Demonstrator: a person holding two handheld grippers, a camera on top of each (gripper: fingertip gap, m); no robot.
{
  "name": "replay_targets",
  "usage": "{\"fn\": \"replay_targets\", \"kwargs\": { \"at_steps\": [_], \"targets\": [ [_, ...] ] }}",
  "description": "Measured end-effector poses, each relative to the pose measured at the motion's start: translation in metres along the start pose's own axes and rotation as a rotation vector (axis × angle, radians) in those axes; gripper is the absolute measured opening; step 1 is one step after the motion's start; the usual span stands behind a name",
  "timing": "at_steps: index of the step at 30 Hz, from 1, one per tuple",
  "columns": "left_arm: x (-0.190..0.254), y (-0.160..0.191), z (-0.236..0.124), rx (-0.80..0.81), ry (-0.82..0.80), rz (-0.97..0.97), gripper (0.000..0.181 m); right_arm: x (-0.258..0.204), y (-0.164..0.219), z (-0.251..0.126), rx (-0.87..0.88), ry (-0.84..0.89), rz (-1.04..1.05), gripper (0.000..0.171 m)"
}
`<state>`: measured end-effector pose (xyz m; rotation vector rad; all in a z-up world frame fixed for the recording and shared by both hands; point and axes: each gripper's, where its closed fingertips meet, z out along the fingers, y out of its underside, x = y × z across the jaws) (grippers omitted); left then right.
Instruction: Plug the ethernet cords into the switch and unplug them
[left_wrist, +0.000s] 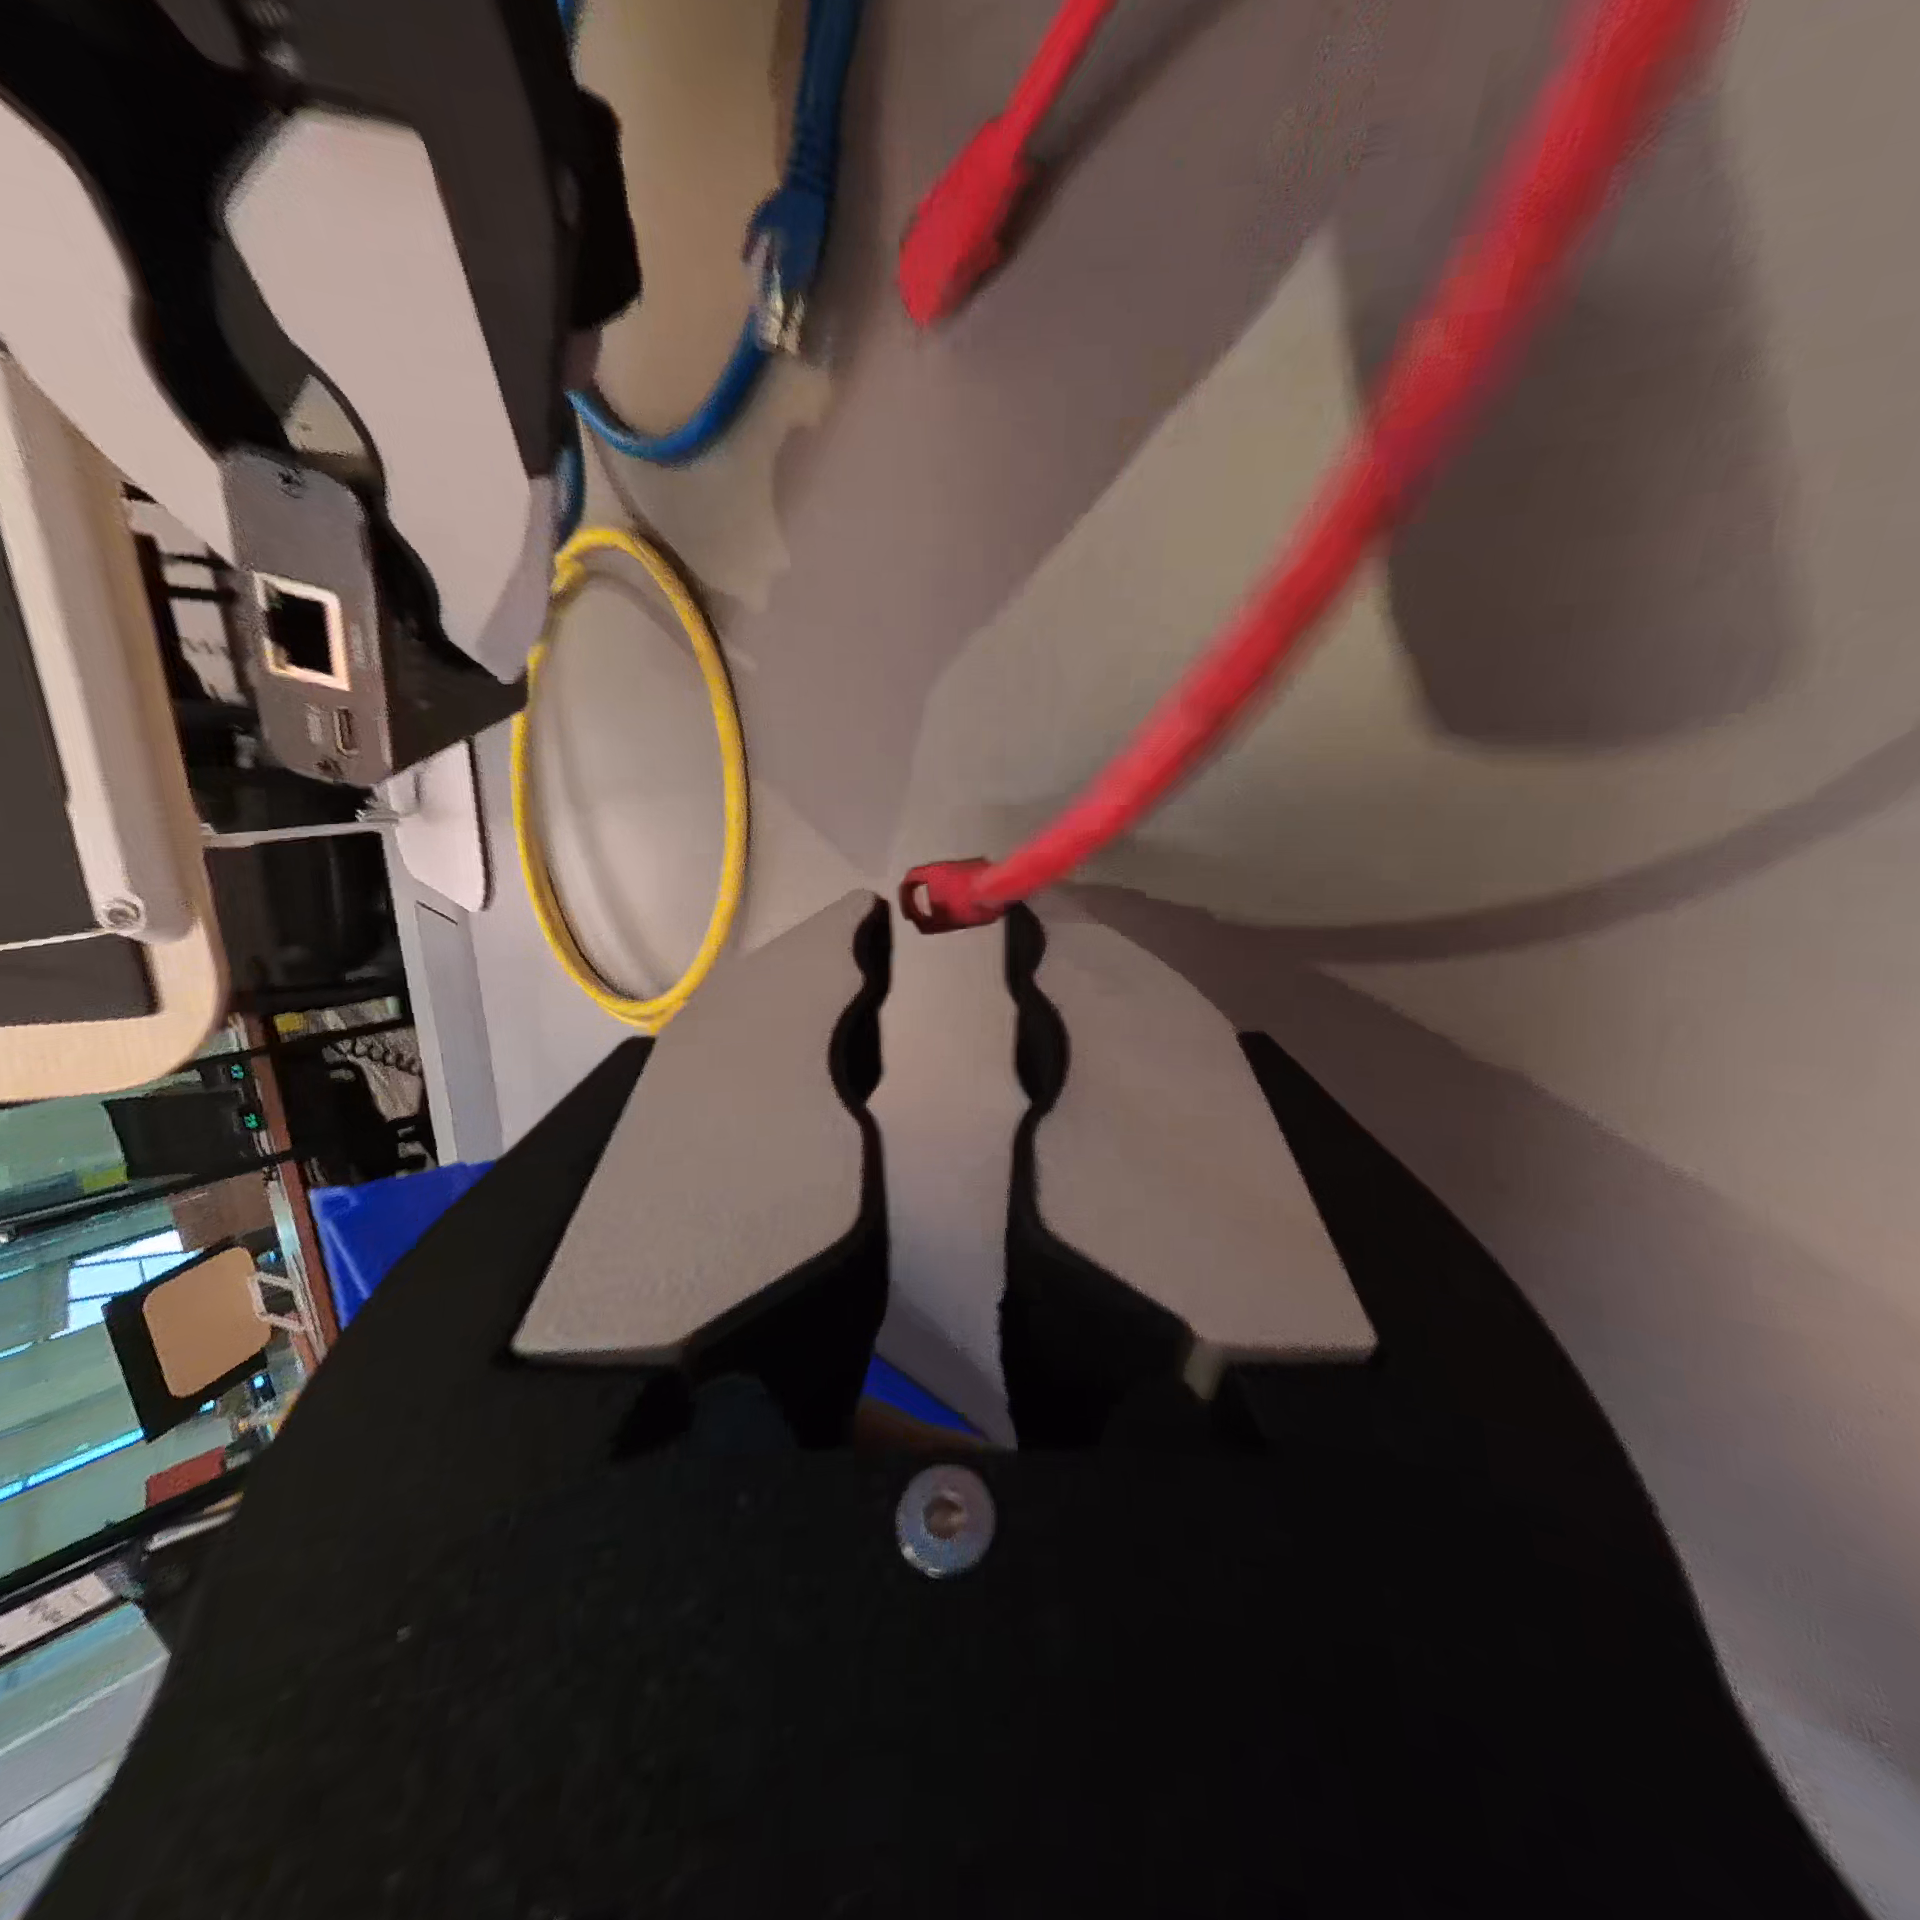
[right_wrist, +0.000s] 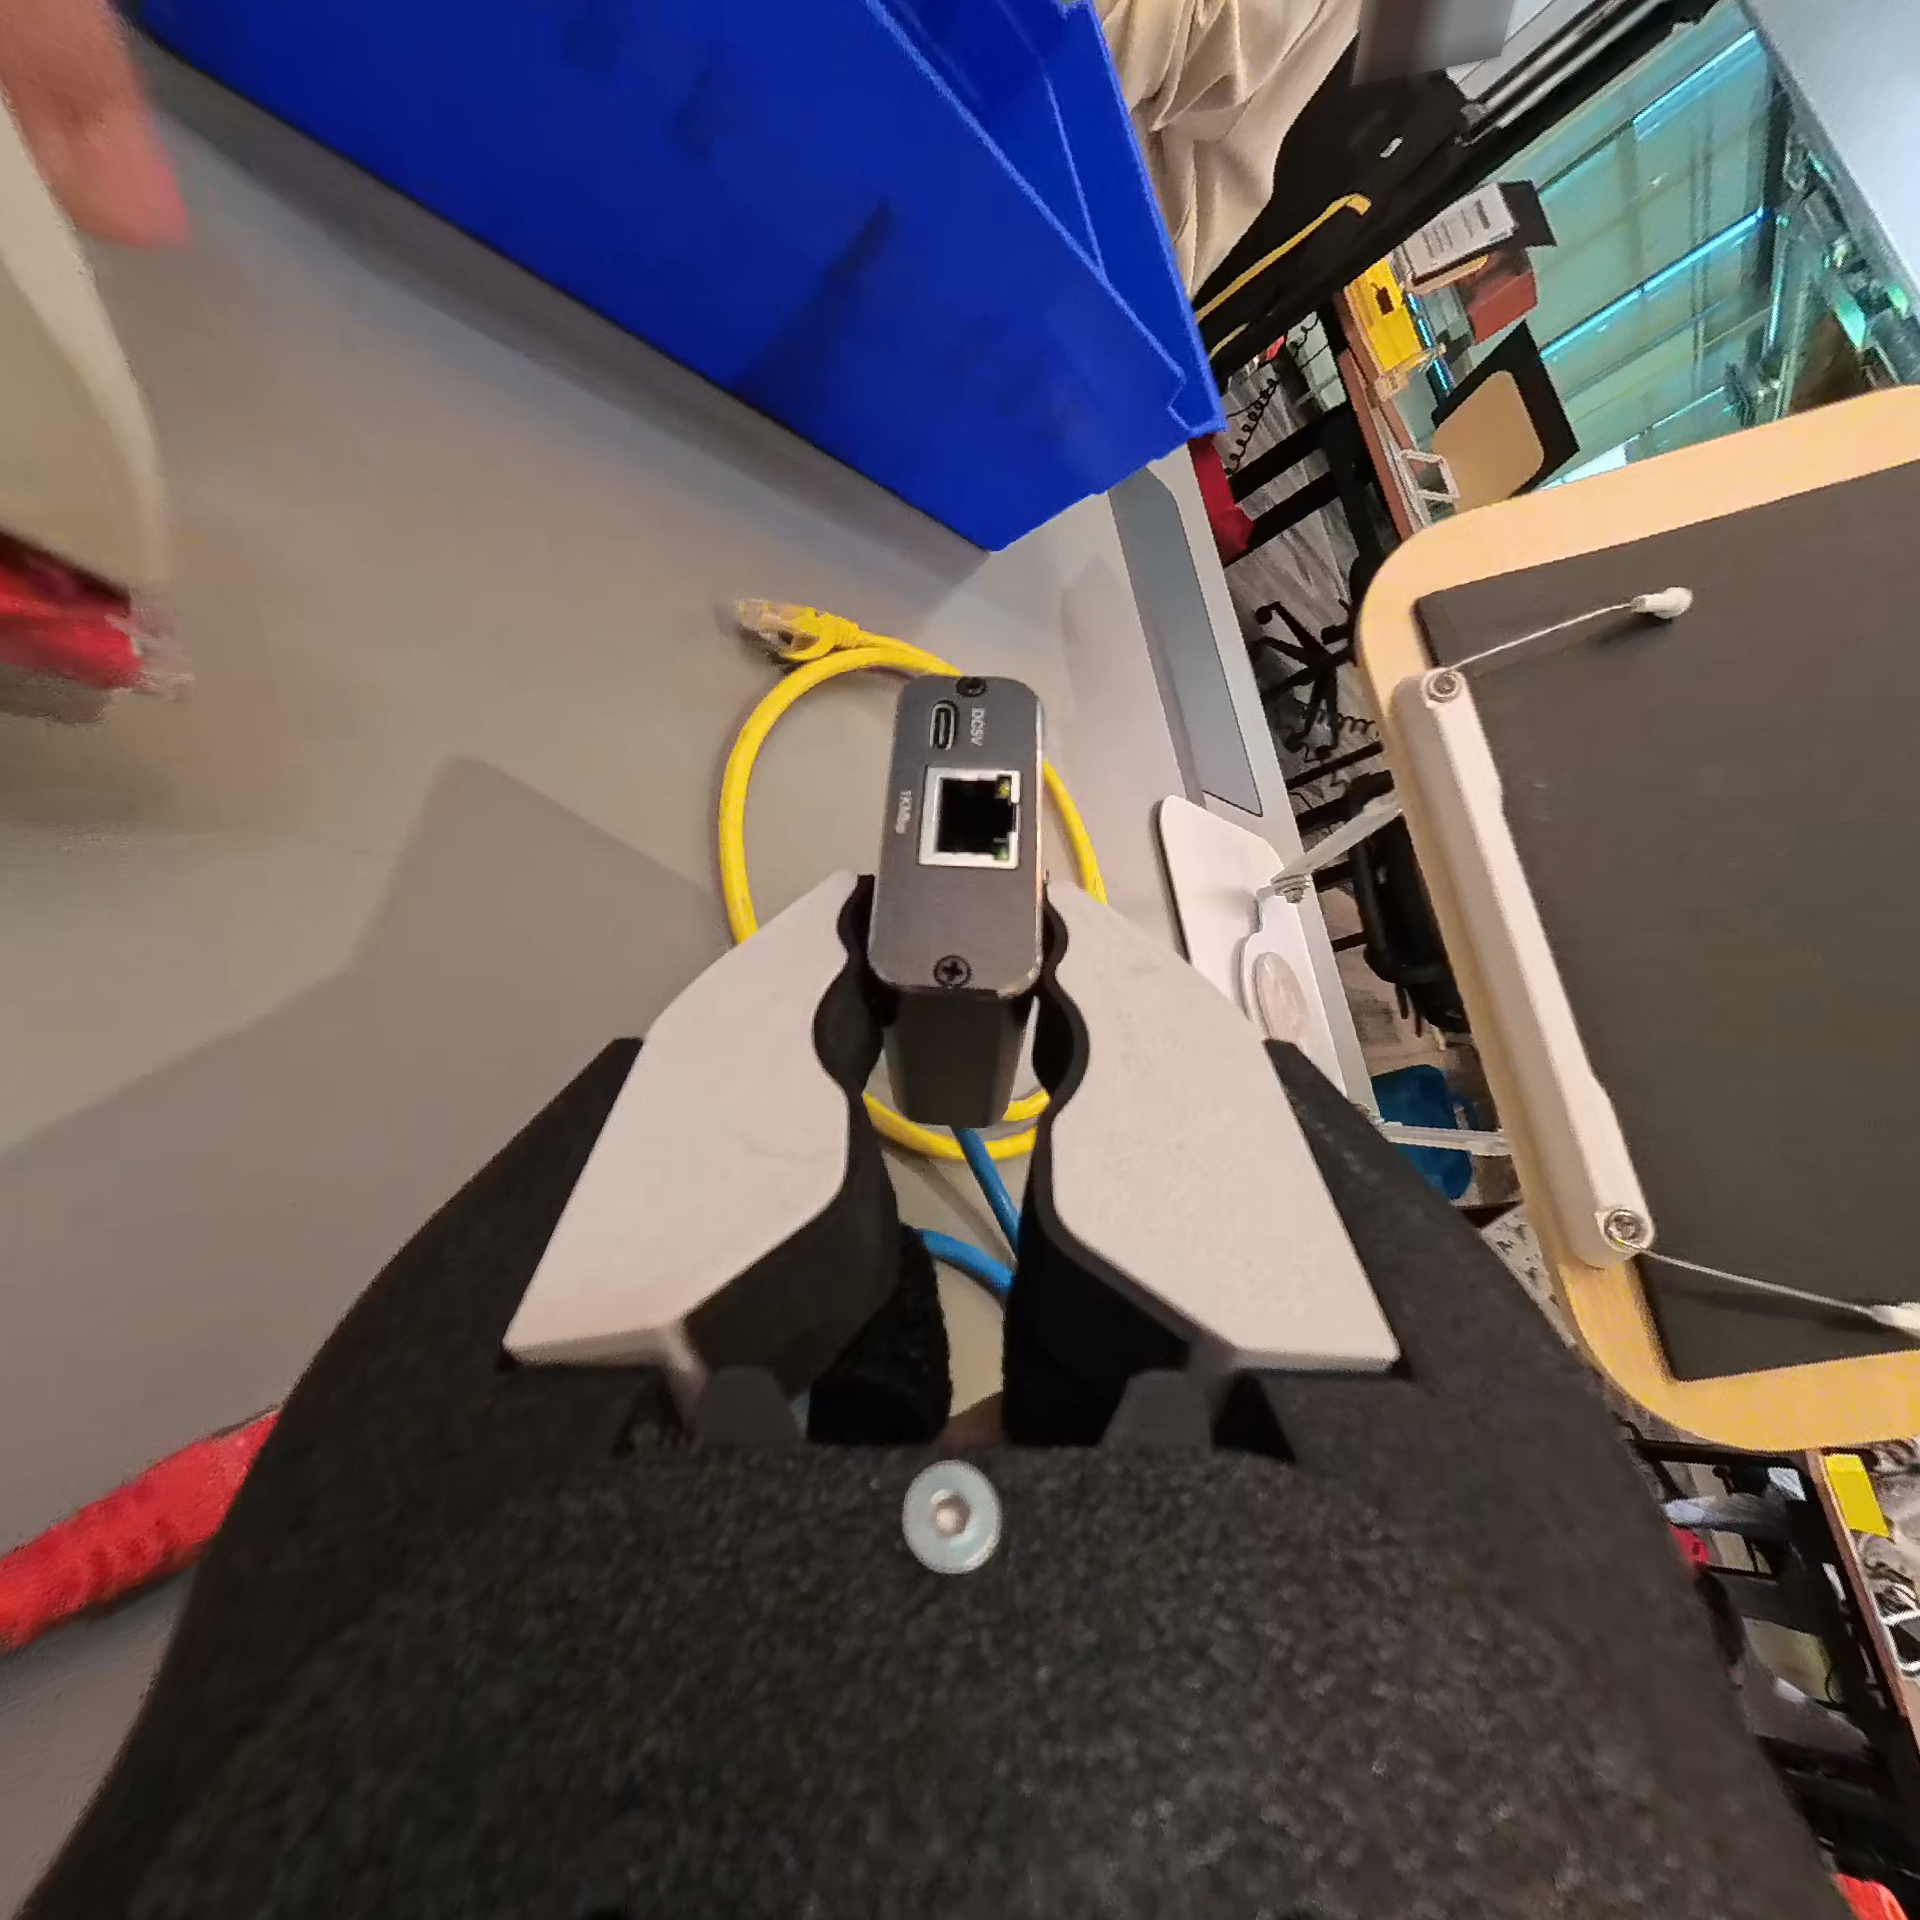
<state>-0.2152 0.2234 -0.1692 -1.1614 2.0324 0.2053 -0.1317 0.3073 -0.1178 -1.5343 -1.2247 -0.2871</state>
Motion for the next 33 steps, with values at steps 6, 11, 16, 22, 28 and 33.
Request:
{"fn": "replay_targets", "kwargs": {
  "at_steps": [6,11,16,22,28,33],
  "targets": [
    [0.019,-0.009,-0.023,0.124,0.229,-0.371,0.06,-0.005,0.0,-0.005,-0.028,0.016,-0.027,0.026],
    [-0.054,-0.025,-0.039,0.353,0.183,-0.921,0.083,-0.007,-0.012,-0.008,-0.022,0.047,-0.063,0.026],
    [-0.096,-0.023,-0.017,0.341,0.145,-1.06,0.081,-0.013,-0.032,-0.01,0.001,0.121,-0.2,0.026],
    [-0.085,-0.045,-0.004,0.416,0.376,-1.079,0.074,-0.011,-0.05,-0.023,0.041,0.177,-0.262,0.027],
    [-0.087,-0.043,-0.012,0.434,0.461,-1.077,0.07,-0.016,-0.044,-0.04,0.046,0.094,-0.209,0.035],
    [-0.12,-0.028,-0.034,0.584,0.532,-1.213,0.063,-0.001,-0.018,-0.07,-0.028,-0.133,0.472,0.074]
  ]
}}
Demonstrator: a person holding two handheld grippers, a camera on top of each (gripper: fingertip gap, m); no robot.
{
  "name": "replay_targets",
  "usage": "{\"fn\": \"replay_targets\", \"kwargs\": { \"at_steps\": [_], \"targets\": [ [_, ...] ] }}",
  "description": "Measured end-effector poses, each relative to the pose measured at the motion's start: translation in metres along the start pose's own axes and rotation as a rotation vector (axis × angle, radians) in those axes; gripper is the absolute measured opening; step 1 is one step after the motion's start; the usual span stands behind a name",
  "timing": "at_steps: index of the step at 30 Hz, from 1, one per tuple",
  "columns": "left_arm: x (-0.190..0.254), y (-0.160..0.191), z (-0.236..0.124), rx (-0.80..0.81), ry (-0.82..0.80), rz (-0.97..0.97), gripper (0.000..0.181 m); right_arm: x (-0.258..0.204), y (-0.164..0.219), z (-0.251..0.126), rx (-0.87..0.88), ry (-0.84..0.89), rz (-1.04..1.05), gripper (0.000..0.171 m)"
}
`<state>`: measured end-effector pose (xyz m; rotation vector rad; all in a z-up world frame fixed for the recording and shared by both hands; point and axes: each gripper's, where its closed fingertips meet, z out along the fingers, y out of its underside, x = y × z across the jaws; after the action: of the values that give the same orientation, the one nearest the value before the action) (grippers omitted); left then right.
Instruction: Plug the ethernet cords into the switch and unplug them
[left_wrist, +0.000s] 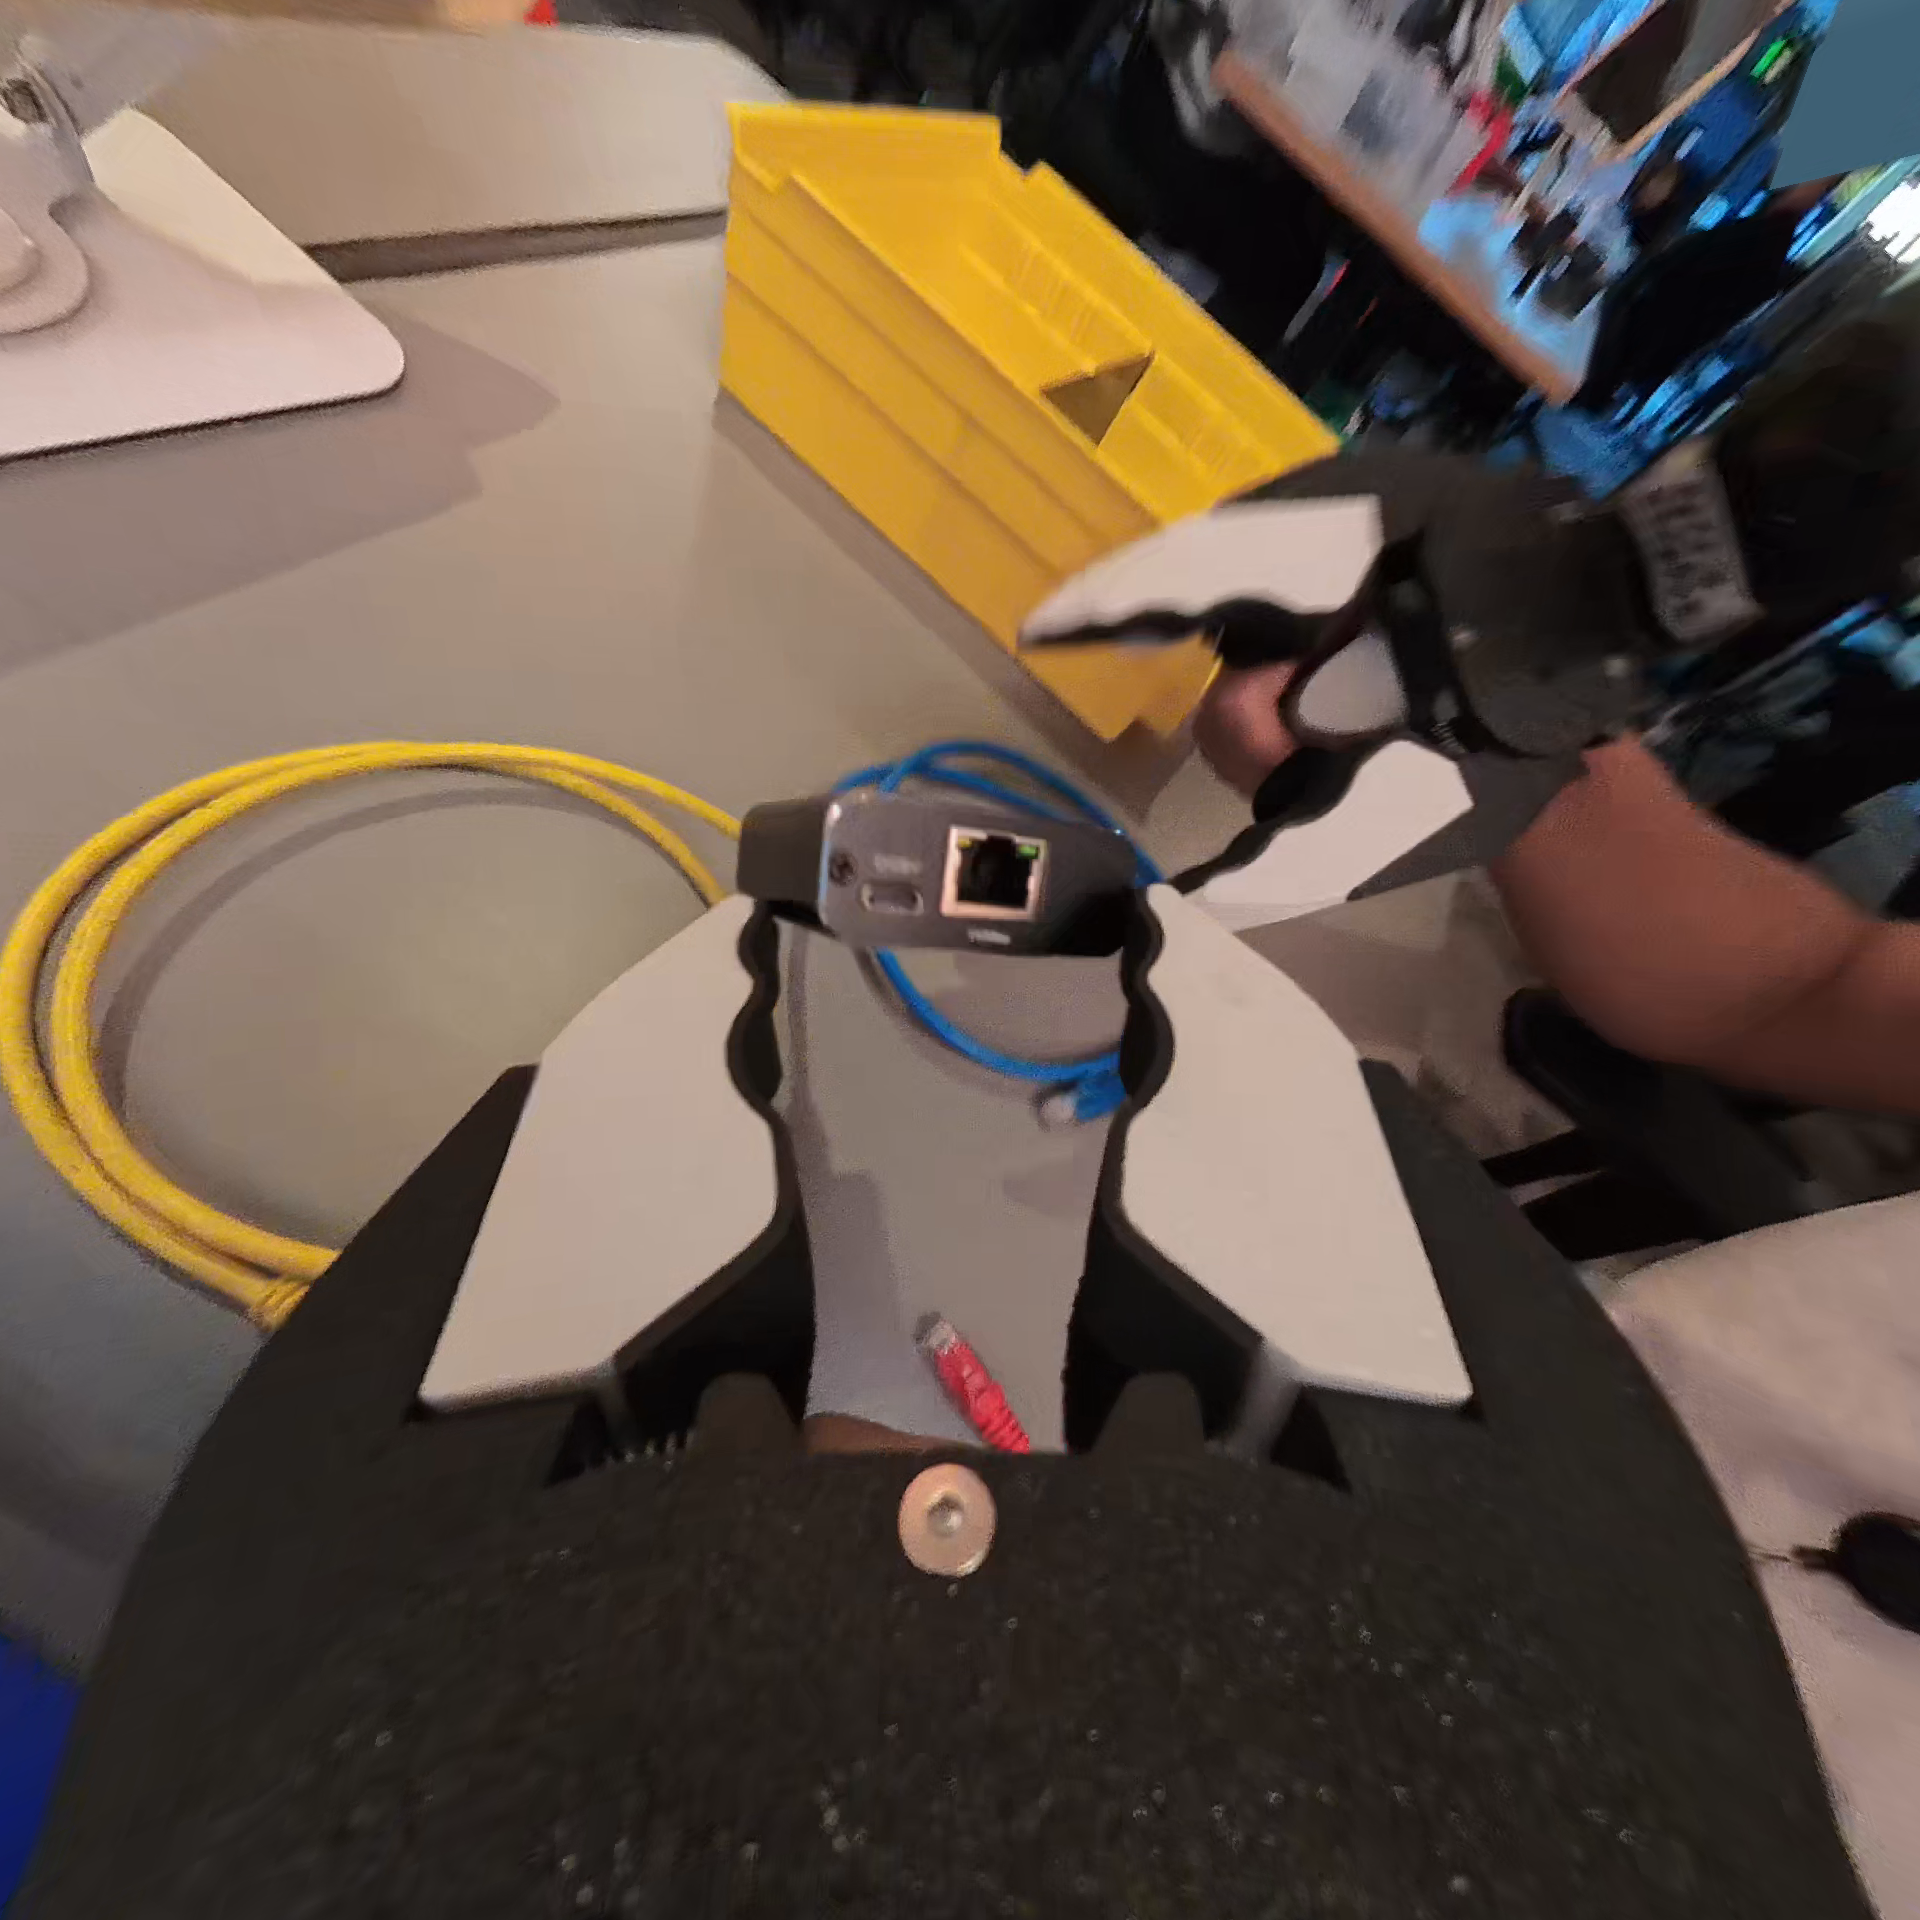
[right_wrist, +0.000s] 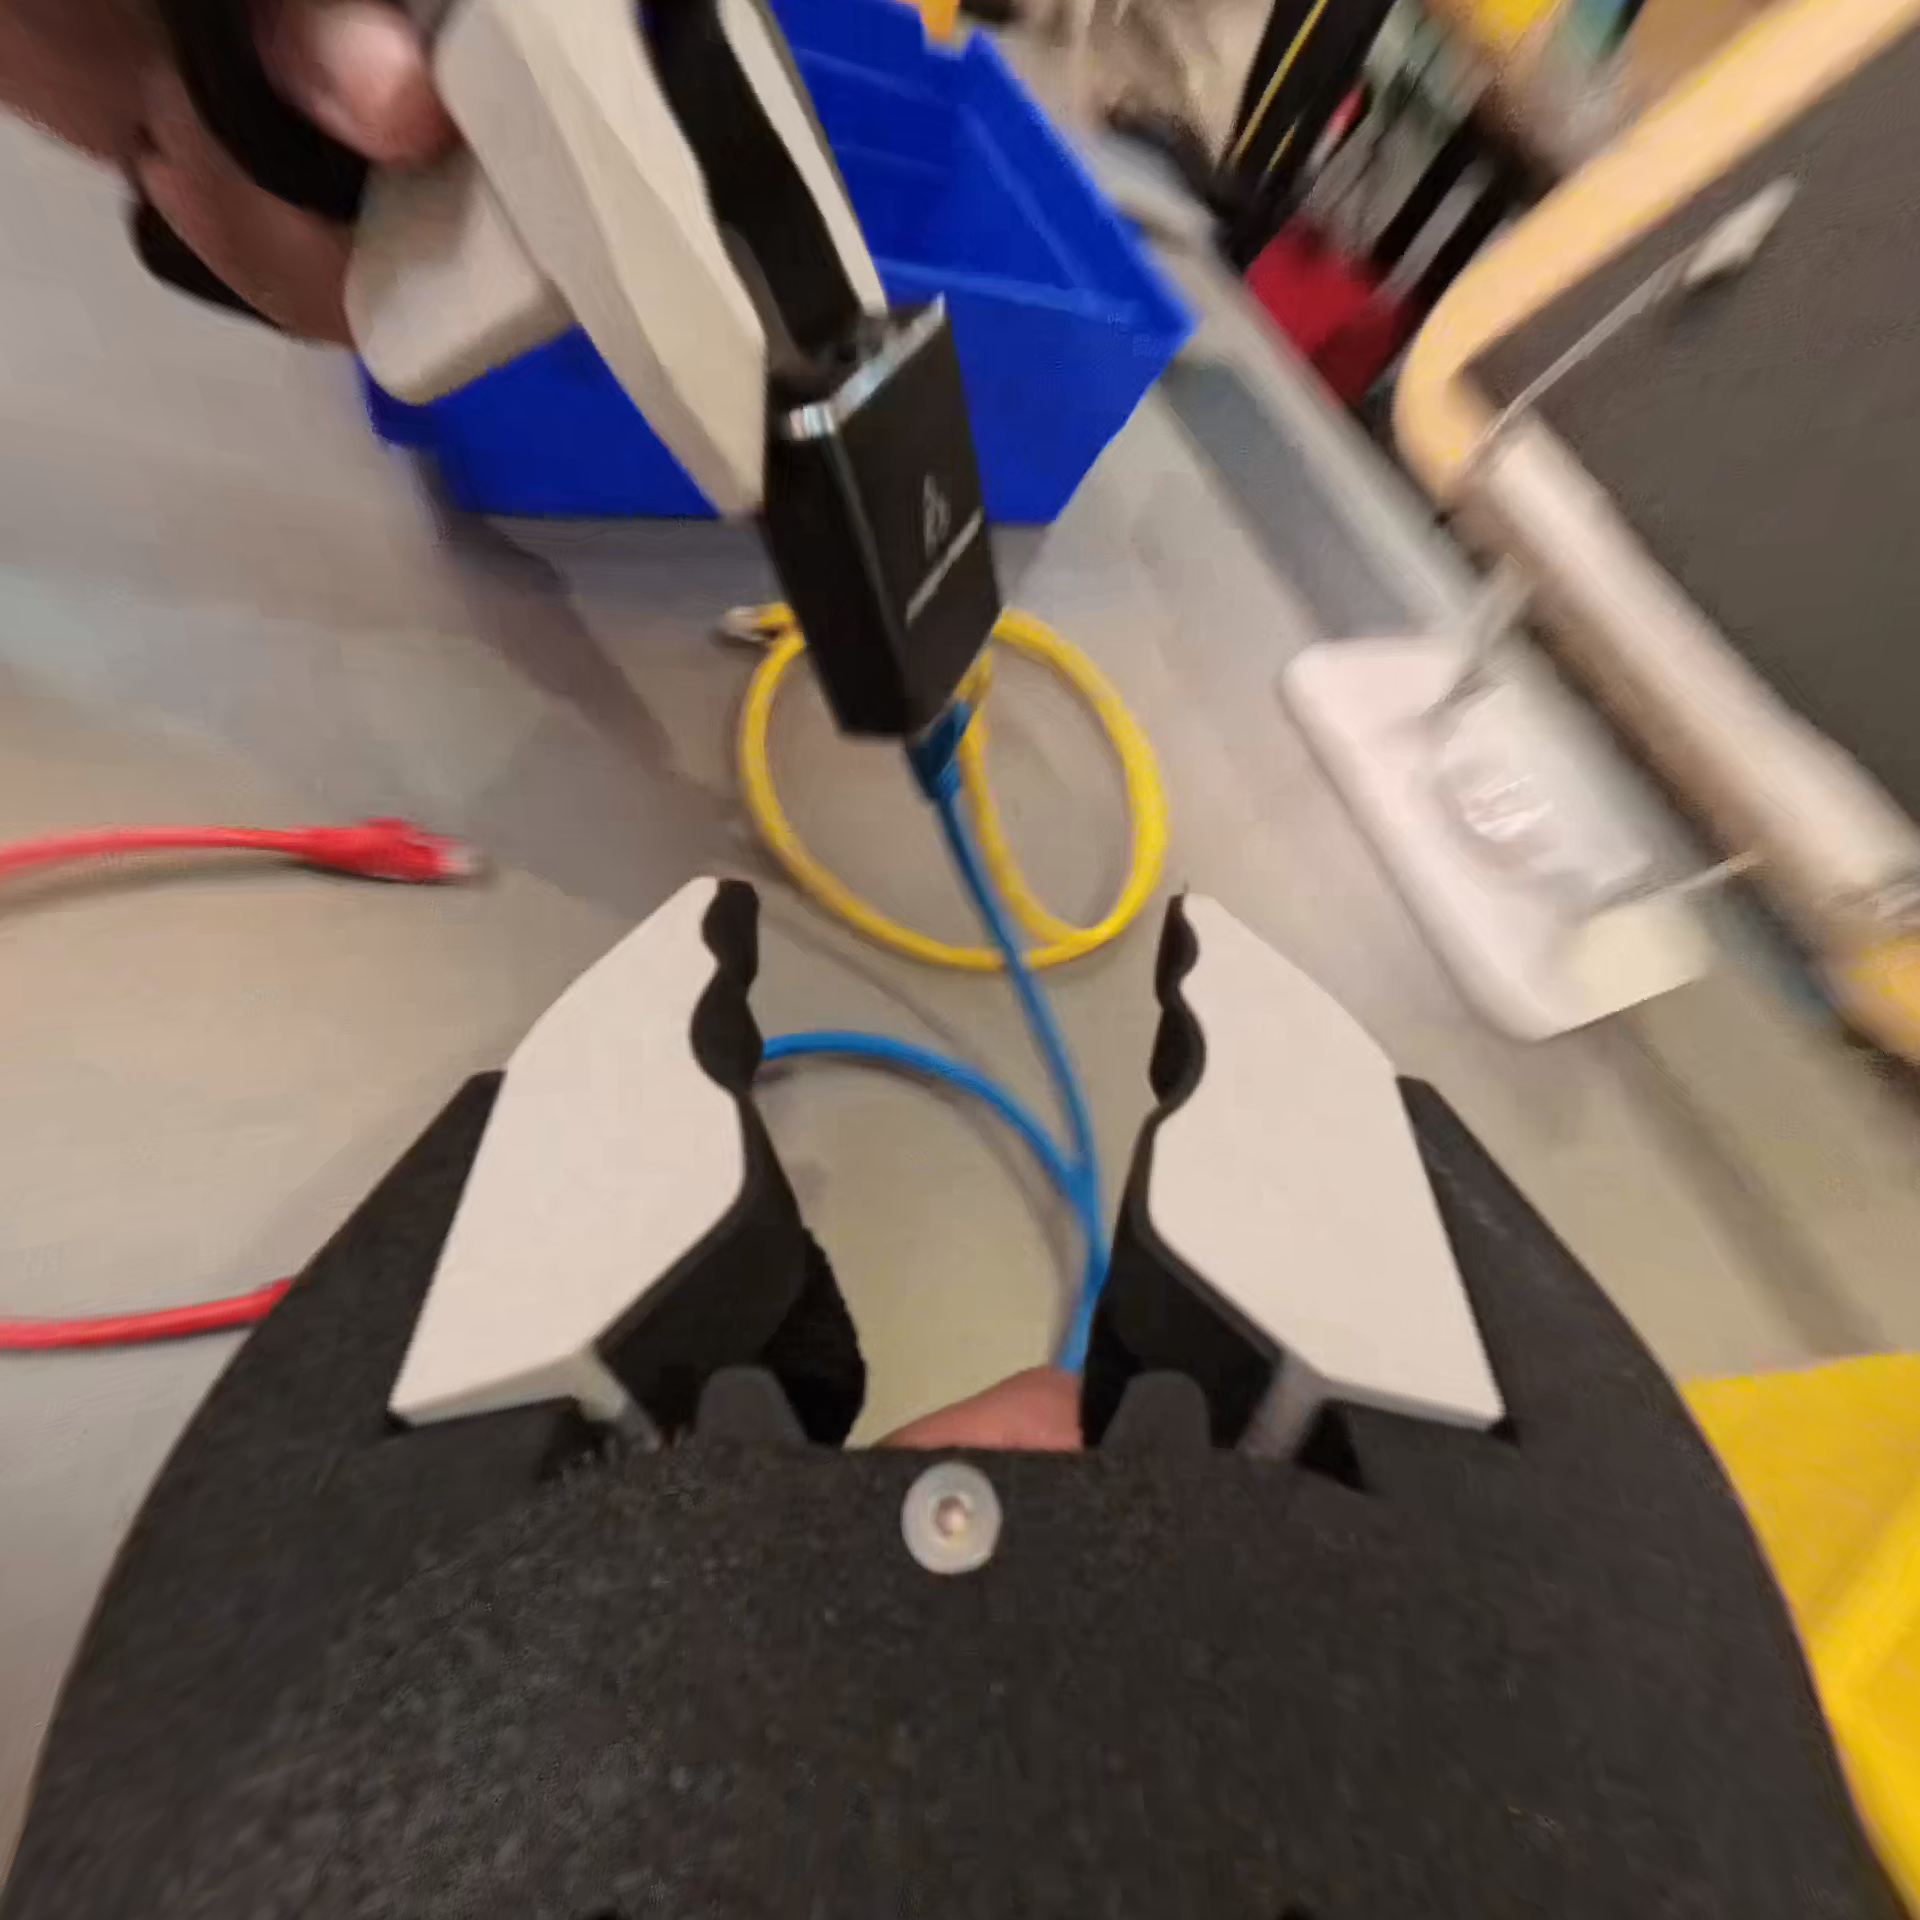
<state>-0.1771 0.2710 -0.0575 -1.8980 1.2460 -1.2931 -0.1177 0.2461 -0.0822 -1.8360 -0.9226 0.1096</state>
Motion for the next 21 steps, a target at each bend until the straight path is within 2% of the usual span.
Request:
{"fn": "replay_targets", "kwargs": {
  "at_steps": [1,2,3,5,7,8,11,14,17,19,21],
  "targets": [
    [0.008,-0.008,-0.006,0.04,0.081,-0.008,0.0,-0.008,0.005,-0.002,-0.03,-0.116,0.15,0.072],
    [0.007,-0.022,-0.011,0.133,0.112,-0.058,0.0,-0.011,0.008,-0.002,-0.047,-0.194,0.266,0.073],
    [0.008,-0.026,-0.012,0.14,0.152,-0.093,0.0,-0.01,0.01,0.002,-0.045,-0.221,0.317,0.072],
    [-0.003,-0.024,-0.007,0.116,0.06,-0.058,0.0,-0.003,0.025,0.021,-0.087,-0.143,0.268,0.065],
    [0.001,-0.017,-0.002,0.083,0.021,-0.014,0.0,0.005,0.054,0.041,-0.235,-0.026,0.22,0.054],
    [0.005,-0.011,-0.001,0.059,-0.004,0.025,0.0,0.006,0.06,0.042,-0.262,-0.011,0.225,0.054],
    [0.014,0.004,-0.001,0.02,-0.065,0.108,0.001,0.003,0.052,0.032,-0.159,-0.013,0.295,0.05],
    [0.014,0.012,-0.003,-0.021,-0.12,0.161,0.013,-0.004,0.047,0.02,-0.096,-0.043,0.388,0.05],
    [0.012,0.014,-0.003,-0.068,-0.189,0.254,0.036,-0.013,0.046,0.001,-0.037,-0.027,0.408,0.048],
    [0.0,0.014,0.007,-0.146,-0.262,0.334,0.052,-0.024,0.045,-0.006,-0.002,-0.042,0.42,0.048],
    [-0.02,0.016,0.024,-0.276,-0.342,0.426,0.058,-0.029,0.041,-0.009,0.046,-0.04,0.43,0.046]
  ]
}}
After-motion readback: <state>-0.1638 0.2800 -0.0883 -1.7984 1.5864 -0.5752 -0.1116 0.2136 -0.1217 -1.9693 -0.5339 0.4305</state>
